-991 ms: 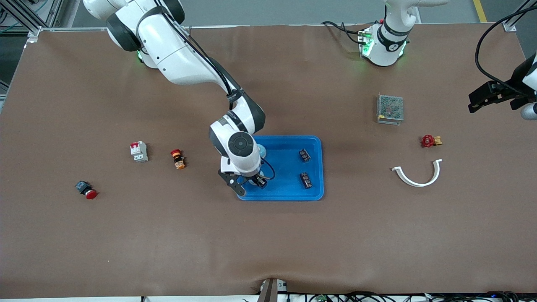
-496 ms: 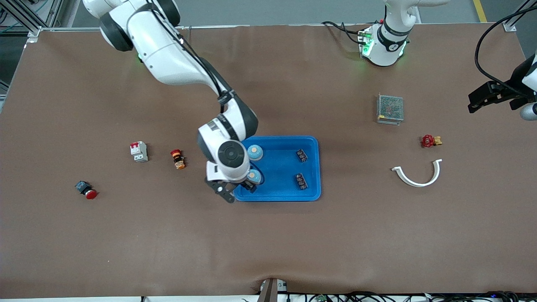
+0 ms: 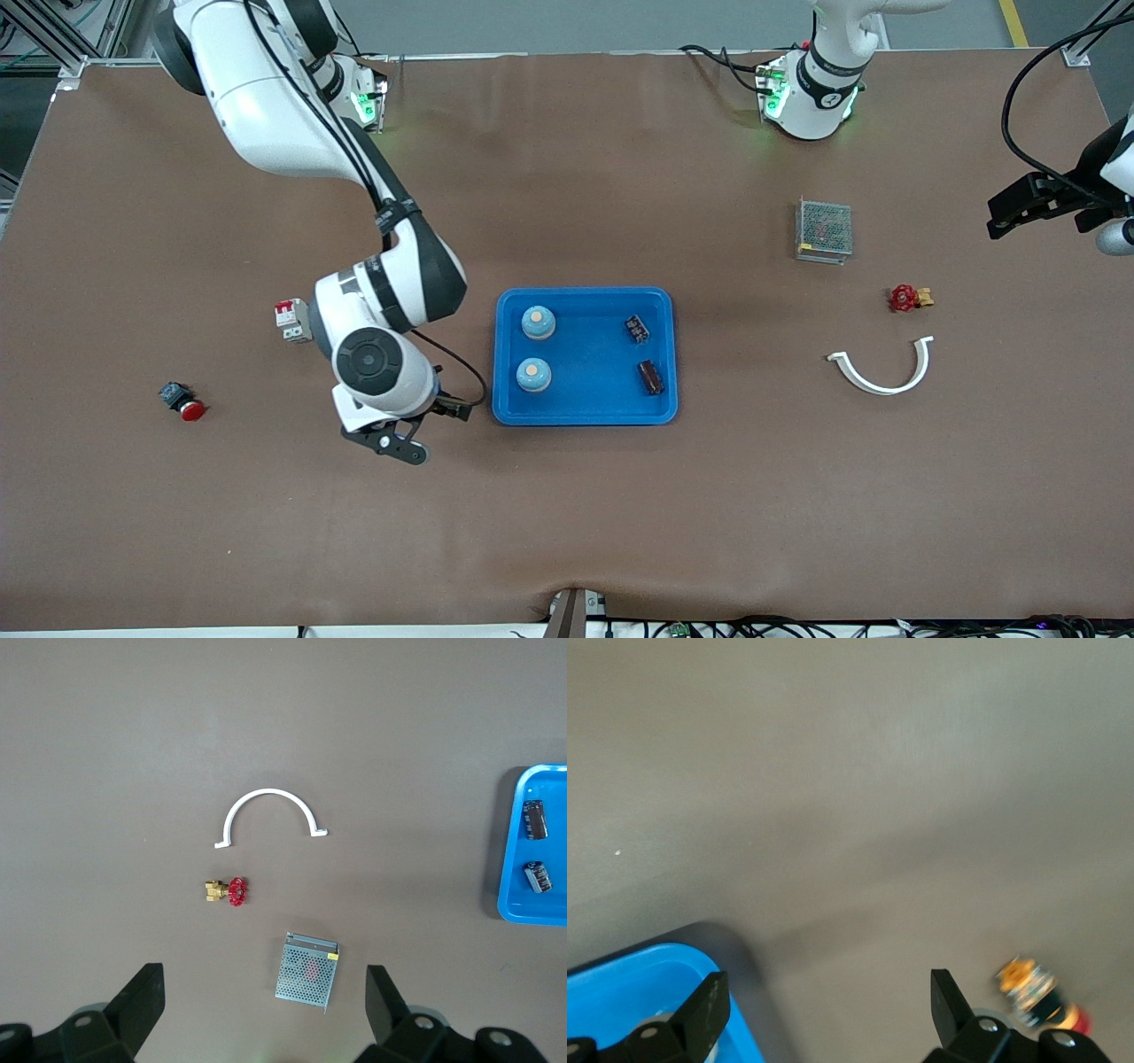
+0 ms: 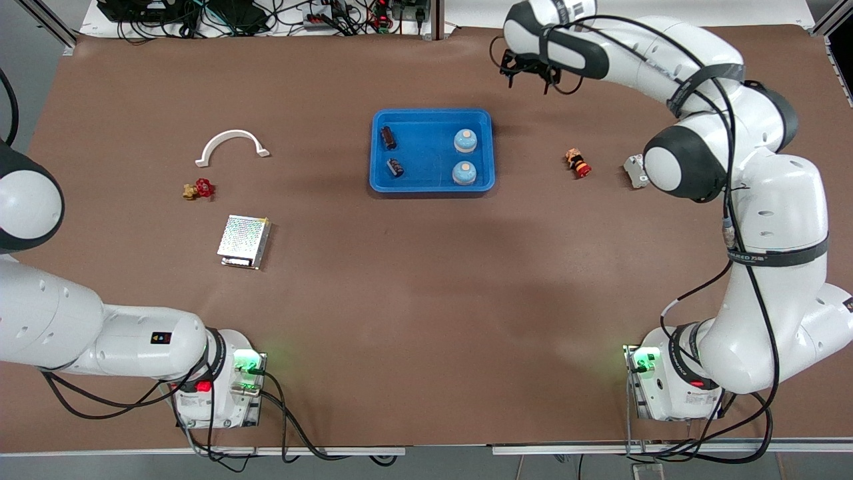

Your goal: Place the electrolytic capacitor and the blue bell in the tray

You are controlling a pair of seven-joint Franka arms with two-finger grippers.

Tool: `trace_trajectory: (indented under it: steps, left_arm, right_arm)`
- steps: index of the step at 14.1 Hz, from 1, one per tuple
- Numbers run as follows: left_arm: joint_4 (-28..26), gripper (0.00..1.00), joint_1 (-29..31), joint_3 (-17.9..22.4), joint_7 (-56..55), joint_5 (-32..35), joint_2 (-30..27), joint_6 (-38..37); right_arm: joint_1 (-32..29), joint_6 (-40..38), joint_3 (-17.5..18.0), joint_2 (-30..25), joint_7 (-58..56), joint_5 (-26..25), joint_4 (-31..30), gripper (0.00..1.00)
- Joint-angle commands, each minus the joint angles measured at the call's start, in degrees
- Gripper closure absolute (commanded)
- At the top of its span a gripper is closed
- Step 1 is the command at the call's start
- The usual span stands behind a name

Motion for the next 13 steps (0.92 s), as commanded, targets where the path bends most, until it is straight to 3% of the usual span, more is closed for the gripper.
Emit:
trace_trajectory:
  steps: [1,5,13]
  left_arm:
    - [-0.8,0.0,0.0,0.2,-0.4,-0.7,-1.1,-0.4]
    - [-0.8,0.0,0.0,0.2,-0.4,-0.7,-1.1,-0.4]
    - [-0.7,0.0,0.1,0.2,-0.3,-0.7,-1.0,-0.4]
  right_arm:
    - [-4.1,-4.7,1.1,-3.6,-10.3,0.2,-0.8,0.0]
    - [-9.9,-8.1,1.0,-7.6,-23.9,0.2,-3.2,0.0]
    - [-21.3,-12.1,1.0,-12.6,-37.2,0.1,-5.0,0.0]
